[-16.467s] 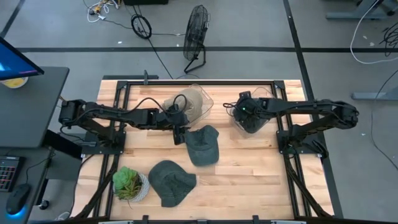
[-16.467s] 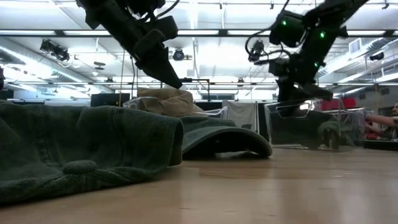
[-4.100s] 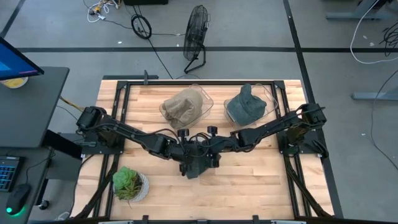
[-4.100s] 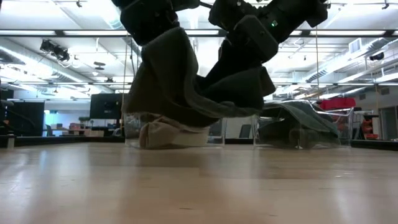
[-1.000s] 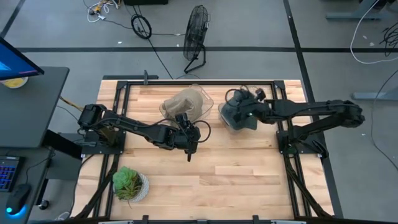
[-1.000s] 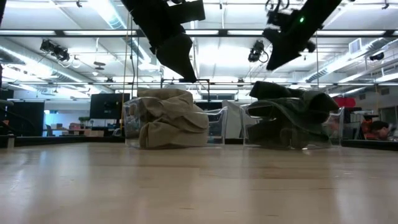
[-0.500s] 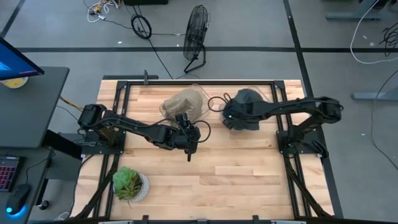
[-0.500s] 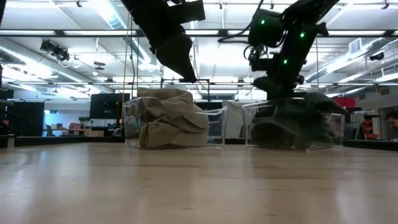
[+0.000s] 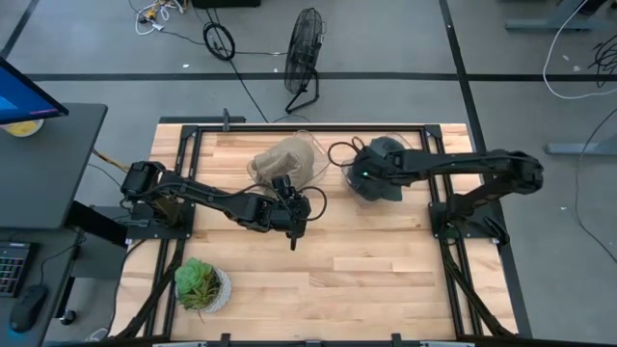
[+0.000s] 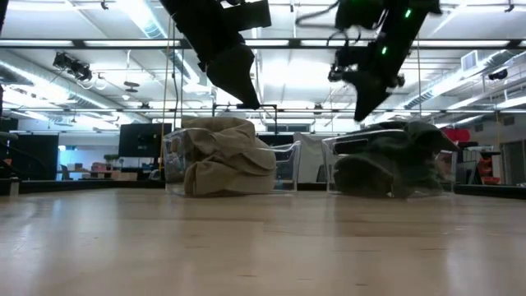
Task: Pick & Place hat
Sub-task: Put the black cap into the right transparent bin
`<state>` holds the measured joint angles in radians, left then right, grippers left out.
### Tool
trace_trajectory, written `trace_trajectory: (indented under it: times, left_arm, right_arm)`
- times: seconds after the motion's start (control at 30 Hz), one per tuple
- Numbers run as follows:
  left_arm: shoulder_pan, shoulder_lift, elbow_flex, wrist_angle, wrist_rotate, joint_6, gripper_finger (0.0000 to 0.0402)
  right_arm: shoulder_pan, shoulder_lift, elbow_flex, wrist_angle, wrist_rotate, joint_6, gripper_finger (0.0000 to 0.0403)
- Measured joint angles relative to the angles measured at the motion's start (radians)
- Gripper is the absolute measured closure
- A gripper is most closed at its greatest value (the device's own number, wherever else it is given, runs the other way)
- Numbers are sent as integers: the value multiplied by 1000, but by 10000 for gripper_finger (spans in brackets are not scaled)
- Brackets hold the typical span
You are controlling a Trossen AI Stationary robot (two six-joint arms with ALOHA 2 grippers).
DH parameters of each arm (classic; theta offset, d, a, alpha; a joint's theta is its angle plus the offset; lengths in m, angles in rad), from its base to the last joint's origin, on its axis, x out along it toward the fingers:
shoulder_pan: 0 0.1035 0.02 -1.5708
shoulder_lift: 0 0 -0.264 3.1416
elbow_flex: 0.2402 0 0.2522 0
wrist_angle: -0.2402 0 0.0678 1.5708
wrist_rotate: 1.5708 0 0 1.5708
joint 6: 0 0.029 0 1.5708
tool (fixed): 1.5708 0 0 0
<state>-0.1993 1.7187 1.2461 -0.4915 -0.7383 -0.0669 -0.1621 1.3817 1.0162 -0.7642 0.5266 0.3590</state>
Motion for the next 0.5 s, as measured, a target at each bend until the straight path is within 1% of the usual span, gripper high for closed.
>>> trace_trajectory:
  times: [0.1,0.2,0.33,0.43,0.5]
  left_arm:
    - [0,0,0,0,0,0,212]
    - [0,0,0,0,0,-2,212]
    - [0,0,0,0,0,-19,212]
    - [0,0,0,0,0,-21,212]
    - [0,0,0,0,0,-26,212]
  right_arm:
    - [35,-58,46,-114,-12,29,401]
    - [80,-117,83,-255,-96,95,401]
    - [143,-172,85,-472,-249,274,401]
    - [198,-183,55,-614,-310,409,401]
    - [233,-183,21,-645,-351,478,401]
